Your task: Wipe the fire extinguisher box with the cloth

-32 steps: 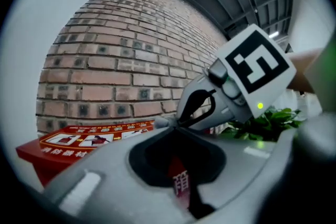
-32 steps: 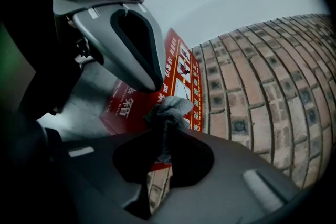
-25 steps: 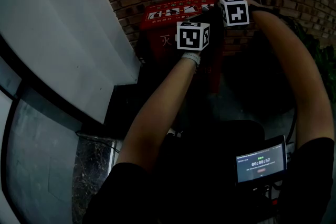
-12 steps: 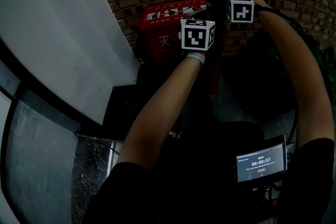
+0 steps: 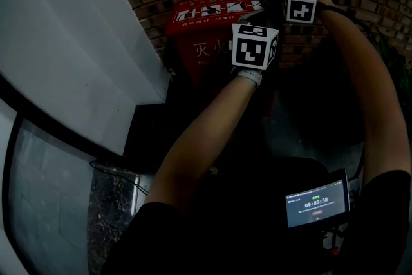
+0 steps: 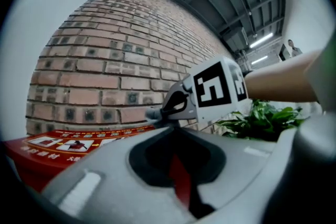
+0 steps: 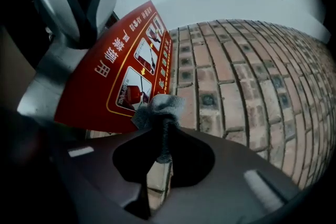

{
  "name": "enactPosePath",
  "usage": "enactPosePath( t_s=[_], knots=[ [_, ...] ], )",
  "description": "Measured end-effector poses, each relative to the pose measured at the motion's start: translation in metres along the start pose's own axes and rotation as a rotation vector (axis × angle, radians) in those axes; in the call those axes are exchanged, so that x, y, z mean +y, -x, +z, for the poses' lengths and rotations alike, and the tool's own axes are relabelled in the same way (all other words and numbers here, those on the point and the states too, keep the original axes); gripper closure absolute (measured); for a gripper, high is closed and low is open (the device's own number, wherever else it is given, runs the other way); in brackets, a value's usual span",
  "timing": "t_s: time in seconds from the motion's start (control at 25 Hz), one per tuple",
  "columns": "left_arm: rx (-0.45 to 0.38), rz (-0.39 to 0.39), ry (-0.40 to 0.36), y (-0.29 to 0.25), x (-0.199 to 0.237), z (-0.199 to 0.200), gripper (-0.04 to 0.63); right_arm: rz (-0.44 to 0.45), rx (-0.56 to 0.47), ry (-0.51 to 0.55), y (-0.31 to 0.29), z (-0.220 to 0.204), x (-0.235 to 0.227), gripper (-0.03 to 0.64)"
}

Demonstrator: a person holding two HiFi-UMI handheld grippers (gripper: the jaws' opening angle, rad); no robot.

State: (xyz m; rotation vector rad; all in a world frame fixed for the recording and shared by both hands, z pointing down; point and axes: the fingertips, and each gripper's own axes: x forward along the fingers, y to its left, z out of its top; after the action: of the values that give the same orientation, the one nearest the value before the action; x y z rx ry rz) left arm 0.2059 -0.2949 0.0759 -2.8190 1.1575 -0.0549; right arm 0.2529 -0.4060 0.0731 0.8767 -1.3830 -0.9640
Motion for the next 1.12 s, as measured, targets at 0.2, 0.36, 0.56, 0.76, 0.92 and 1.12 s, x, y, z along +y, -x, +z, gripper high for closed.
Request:
enactPosePath(
  t_s=[0.2, 0.36, 0.56, 0.76, 0.92, 1.12],
  knots=[
    [-0.035, 0.043, -0.118, -0.016, 0.014, 0.002, 0.595, 0.014, 0.004, 0.012, -0.034, 0.0, -0.005, 0.583],
    [-0.051, 0.037, -0.167, -0.023, 0.014, 0.005, 0.596, 0.027, 0.005, -0.005, -0.055, -0.003, -0.014, 0.583],
    [-0.058, 0.028, -0.168, -0.024, 0.014, 0.004, 0.596, 0.112, -0.01, -0.053, -0.069, -0.005, -0.003, 0.584],
    [-0.038, 0.034, -0.101, -0.022, 0.019, -0.001, 0.596, 0.113, 0.0, -0.067, -0.061, -0.008, 0.0, 0.584],
    [-0.025, 0.04, -0.1, -0.019, 0.02, -0.002, 0.595, 0.109, 0.009, -0.055, -0.043, -0.006, 0.009, 0.584],
    [-0.015, 0.053, -0.079, -0.003, 0.024, -0.001, 0.595, 0.129, 0.011, -0.049, -0.02, 0.001, 0.02, 0.584]
  ],
)
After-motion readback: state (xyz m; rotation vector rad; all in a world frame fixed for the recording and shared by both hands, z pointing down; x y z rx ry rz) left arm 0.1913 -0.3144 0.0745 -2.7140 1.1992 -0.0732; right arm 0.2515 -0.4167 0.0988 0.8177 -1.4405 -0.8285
